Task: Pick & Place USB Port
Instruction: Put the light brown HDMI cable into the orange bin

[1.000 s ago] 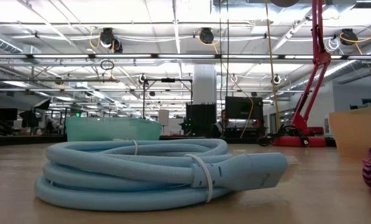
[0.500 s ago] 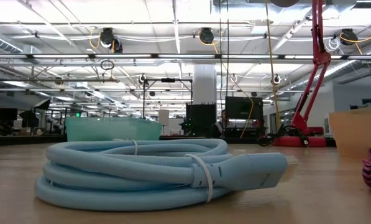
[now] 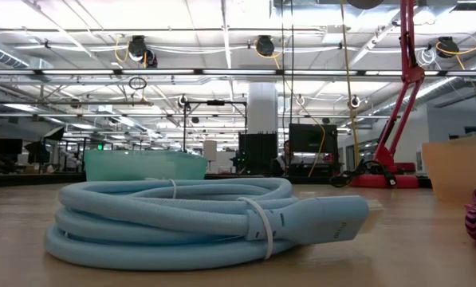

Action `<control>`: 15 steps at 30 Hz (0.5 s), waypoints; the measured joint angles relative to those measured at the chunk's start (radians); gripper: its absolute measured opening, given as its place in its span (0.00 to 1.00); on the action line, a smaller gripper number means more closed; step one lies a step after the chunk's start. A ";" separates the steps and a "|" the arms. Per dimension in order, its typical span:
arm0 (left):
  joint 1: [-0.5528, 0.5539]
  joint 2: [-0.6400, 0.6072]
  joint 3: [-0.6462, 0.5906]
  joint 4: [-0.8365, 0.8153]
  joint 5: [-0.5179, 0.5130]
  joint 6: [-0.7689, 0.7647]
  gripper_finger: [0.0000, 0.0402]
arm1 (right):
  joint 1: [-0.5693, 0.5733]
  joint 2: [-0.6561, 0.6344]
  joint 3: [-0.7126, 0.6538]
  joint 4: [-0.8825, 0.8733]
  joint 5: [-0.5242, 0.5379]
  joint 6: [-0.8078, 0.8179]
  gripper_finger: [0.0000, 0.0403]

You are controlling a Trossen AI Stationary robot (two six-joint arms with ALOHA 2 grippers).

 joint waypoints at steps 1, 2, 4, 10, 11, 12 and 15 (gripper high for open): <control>0.002 0.000 0.000 0.000 0.000 -0.001 0.28 | -0.001 0.000 -0.001 0.005 -0.014 0.000 0.03; 0.003 0.000 0.000 0.000 0.000 -0.003 0.28 | -0.002 0.000 -0.002 0.006 -0.032 0.001 0.03; 0.006 0.000 0.000 0.000 -0.001 -0.006 0.28 | -0.002 -0.002 -0.002 0.010 -0.074 0.002 0.04; 0.019 0.000 0.000 0.000 -0.006 0.001 0.28 | -0.001 -0.010 -0.004 0.038 -0.127 -0.013 0.08; 0.021 0.000 0.000 0.000 -0.005 0.003 0.28 | -0.001 -0.014 -0.004 0.040 -0.125 -0.014 0.09; 0.023 0.000 0.000 0.000 -0.005 0.007 0.28 | -0.001 -0.018 -0.004 0.042 -0.120 -0.014 0.10; 0.027 0.000 0.000 0.000 -0.005 0.012 0.28 | -0.001 -0.038 -0.004 0.046 -0.113 -0.011 0.14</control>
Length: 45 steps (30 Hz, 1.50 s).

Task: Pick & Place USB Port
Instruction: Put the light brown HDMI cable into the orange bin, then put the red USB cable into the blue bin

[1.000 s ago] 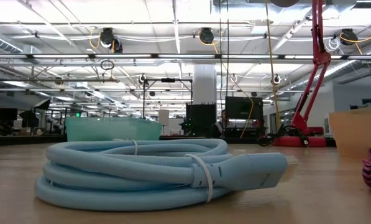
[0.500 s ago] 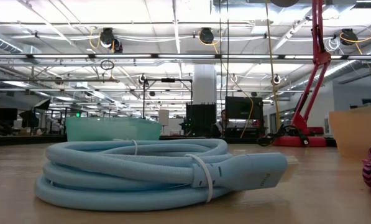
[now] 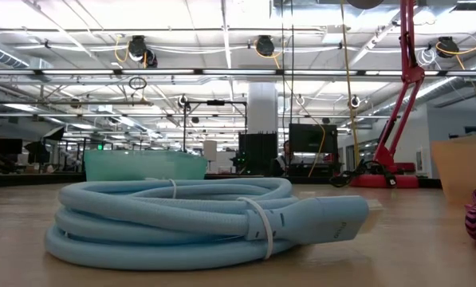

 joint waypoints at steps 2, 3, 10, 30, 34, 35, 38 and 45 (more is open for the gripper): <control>0.000 0.000 0.000 0.000 0.000 0.004 0.28 | -0.002 -0.013 0.000 -0.003 0.002 0.000 0.16; 0.000 0.000 0.000 0.000 -0.001 0.004 0.28 | -0.004 -0.019 0.000 -0.008 -0.002 0.000 0.17; -0.001 0.000 0.000 0.000 -0.002 0.005 0.28 | -0.004 -0.062 0.000 -0.007 -0.004 -0.003 0.27; 0.023 0.000 0.000 0.000 -0.038 0.057 0.28 | -0.004 -0.303 0.002 -0.052 0.013 -0.019 0.42; 0.050 0.000 0.000 -0.003 -0.018 0.104 0.28 | -0.005 -0.361 0.002 -0.093 0.082 -0.019 0.42; 0.060 0.000 0.000 -0.007 -0.005 0.117 0.28 | -0.005 -0.378 0.002 -0.094 0.120 -0.019 0.42; 0.100 0.000 0.000 -0.026 0.043 0.154 0.28 | -0.021 -0.437 0.002 -0.093 0.284 -0.031 0.42; 0.230 0.000 0.000 -0.040 0.210 0.297 0.28 | -0.114 -0.552 0.002 -0.059 0.593 -0.202 0.41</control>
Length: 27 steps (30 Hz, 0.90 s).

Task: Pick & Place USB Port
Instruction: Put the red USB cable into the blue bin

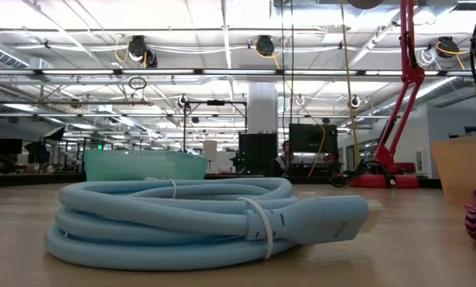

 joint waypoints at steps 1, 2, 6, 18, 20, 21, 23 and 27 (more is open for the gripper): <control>0.020 0.000 0.000 0.000 0.029 0.024 0.28 | -0.016 -0.009 0.000 0.005 0.032 -0.036 0.41; 0.040 0.000 0.000 0.000 0.056 0.047 0.28 | -0.035 -0.017 0.000 0.009 0.061 -0.066 0.41; 0.125 0.000 0.000 -0.017 0.184 0.128 0.28 | -0.122 -0.039 0.000 0.008 0.161 -0.167 0.41; 0.364 -0.057 0.000 -0.042 0.363 0.280 0.28 | -0.542 -0.129 0.000 0.084 0.066 -0.641 0.41; 0.394 -0.082 0.001 -0.033 0.377 0.285 0.28 | -0.657 -0.146 0.000 0.132 -0.003 -0.759 0.41; 0.409 -0.093 0.001 -0.037 0.381 0.286 0.28 | -0.721 -0.148 0.000 0.167 -0.042 -0.826 0.41; 0.429 -0.117 0.001 -0.033 0.380 0.298 0.28 | -0.869 -0.140 0.000 0.272 -0.158 -0.970 0.41; 0.460 -0.150 0.001 -0.029 0.381 0.315 0.28 | -1.165 -0.052 0.000 0.465 -0.500 -1.160 0.41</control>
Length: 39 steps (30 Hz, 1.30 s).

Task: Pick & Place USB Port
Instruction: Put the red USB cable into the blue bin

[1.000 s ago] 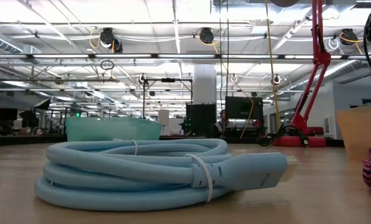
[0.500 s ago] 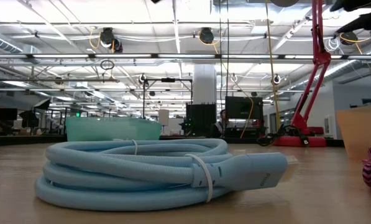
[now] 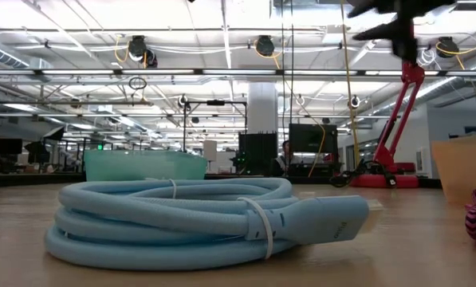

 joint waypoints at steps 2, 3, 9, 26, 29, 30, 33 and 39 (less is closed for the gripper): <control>0.010 -0.001 0.000 -0.004 0.009 0.000 0.28 | -0.108 0.066 0.000 0.093 -0.158 -0.051 0.41; 0.012 -0.002 -0.001 -0.013 0.020 0.002 0.28 | -0.146 0.100 0.000 0.135 -0.225 -0.068 0.41; -0.007 -0.001 0.000 -0.088 0.109 0.035 0.28 | -0.206 0.287 0.000 0.407 -0.494 -0.103 0.41; -0.228 0.000 -0.001 -0.467 -0.011 0.090 0.28 | 0.030 0.394 0.002 0.417 -0.502 -0.144 0.41; -0.229 0.000 -0.001 -0.480 -0.038 0.079 0.28 | 0.094 0.394 0.014 0.411 -0.501 -0.155 0.41; -0.229 0.000 -0.001 -0.480 -0.042 0.078 0.28 | 0.115 0.394 0.021 0.402 -0.495 -0.159 0.41; -0.229 0.000 -0.001 -0.480 -0.054 0.072 0.28 | 0.172 0.394 0.045 0.373 -0.451 -0.161 0.41; -0.225 0.000 -0.001 -0.480 -0.084 0.064 0.28 | 0.261 0.395 0.131 0.241 -0.341 -0.188 0.41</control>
